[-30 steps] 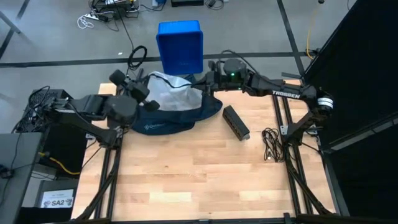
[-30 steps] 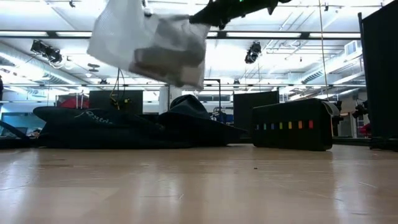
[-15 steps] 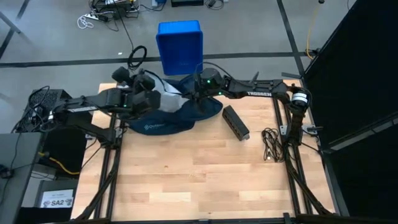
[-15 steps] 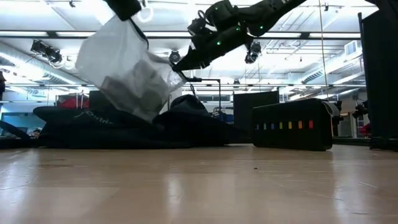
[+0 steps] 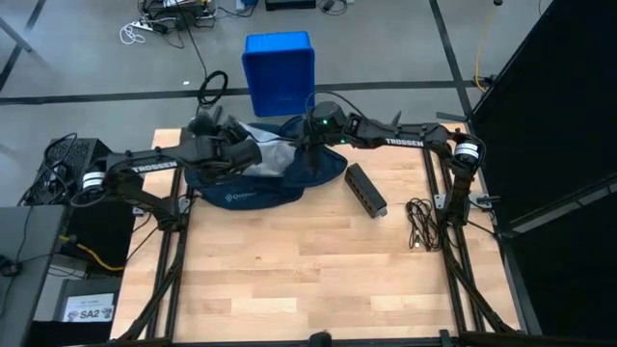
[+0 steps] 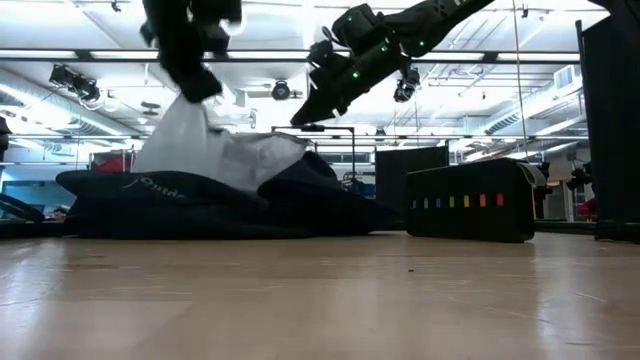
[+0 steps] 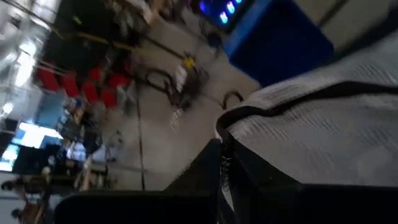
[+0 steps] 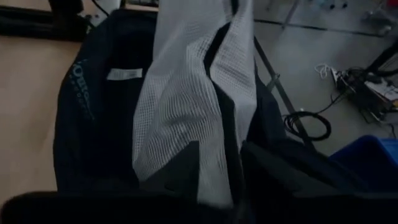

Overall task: Unpack backpack
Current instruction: Put the white white mesh envelope into the backpack, then put the black portable pill into the backpack

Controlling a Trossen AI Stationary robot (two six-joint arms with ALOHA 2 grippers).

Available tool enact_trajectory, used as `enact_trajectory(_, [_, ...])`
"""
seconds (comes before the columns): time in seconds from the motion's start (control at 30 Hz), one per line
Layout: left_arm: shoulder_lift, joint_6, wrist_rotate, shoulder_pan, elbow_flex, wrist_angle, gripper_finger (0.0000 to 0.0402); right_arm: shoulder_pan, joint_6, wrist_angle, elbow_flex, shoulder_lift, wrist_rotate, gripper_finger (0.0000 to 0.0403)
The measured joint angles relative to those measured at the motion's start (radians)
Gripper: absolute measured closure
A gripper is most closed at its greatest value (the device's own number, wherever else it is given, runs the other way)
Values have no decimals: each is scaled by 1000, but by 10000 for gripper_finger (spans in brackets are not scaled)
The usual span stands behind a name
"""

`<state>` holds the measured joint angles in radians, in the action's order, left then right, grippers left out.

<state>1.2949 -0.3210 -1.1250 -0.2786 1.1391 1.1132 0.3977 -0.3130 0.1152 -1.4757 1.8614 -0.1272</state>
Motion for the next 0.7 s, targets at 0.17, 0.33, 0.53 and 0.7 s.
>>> enact_trajectory(0.17, [0,-31,81,-46,-107,-30,400,4,-4,16,0,0,0,240])
enact_trajectory(0.33, [-2,7,157,-55,-121,-28,364,-1,-5,21,0,-10,4,194])
enact_trajectory(0.53, [-27,68,156,-55,-62,-6,268,-19,-24,53,0,-94,12,171])
enact_trajectory(0.7, [-89,80,167,-35,28,3,212,-38,-24,140,0,-185,34,167])
